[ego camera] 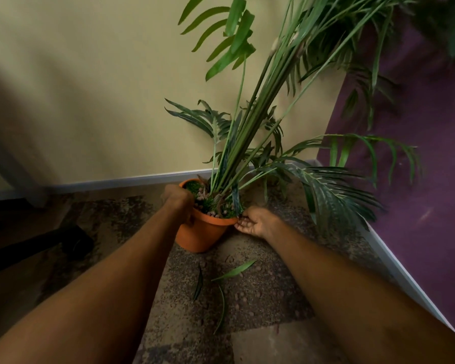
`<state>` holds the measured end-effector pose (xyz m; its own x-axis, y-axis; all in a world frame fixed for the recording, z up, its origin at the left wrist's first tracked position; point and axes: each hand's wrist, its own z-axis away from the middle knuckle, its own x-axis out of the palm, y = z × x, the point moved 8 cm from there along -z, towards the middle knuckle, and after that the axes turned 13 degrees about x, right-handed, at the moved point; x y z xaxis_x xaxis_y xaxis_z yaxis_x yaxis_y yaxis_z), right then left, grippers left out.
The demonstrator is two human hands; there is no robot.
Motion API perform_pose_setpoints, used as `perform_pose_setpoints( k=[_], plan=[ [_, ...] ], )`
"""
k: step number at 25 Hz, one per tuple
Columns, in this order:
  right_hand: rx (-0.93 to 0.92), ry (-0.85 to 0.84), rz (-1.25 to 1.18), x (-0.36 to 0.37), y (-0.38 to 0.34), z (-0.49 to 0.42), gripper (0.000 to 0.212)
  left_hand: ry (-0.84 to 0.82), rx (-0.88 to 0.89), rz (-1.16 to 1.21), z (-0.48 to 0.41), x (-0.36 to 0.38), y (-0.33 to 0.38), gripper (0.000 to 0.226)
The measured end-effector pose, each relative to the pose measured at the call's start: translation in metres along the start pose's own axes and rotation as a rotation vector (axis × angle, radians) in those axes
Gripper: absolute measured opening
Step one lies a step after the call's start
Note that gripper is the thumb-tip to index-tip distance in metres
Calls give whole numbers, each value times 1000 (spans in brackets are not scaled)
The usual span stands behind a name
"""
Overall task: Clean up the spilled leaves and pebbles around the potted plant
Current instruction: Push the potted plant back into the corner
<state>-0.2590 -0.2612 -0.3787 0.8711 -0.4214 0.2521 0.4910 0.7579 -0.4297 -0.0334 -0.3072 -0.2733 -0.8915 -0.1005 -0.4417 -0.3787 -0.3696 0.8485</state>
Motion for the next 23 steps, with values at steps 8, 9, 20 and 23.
perform_pose_setpoints(
  k=[8,9,20,23],
  plan=[
    [-46,21,0,-3,-11,0,28,21,-12,-16,-4,8,3,34],
    [-66,28,-12,-6,-16,1,29,21,-4,2,-4,11,5,35],
    [-292,107,-184,-89,-83,28,27,-207,90,287,10,126,37,32],
    [-360,152,-207,-116,-95,35,34,-283,111,297,15,159,46,25]
  ],
)
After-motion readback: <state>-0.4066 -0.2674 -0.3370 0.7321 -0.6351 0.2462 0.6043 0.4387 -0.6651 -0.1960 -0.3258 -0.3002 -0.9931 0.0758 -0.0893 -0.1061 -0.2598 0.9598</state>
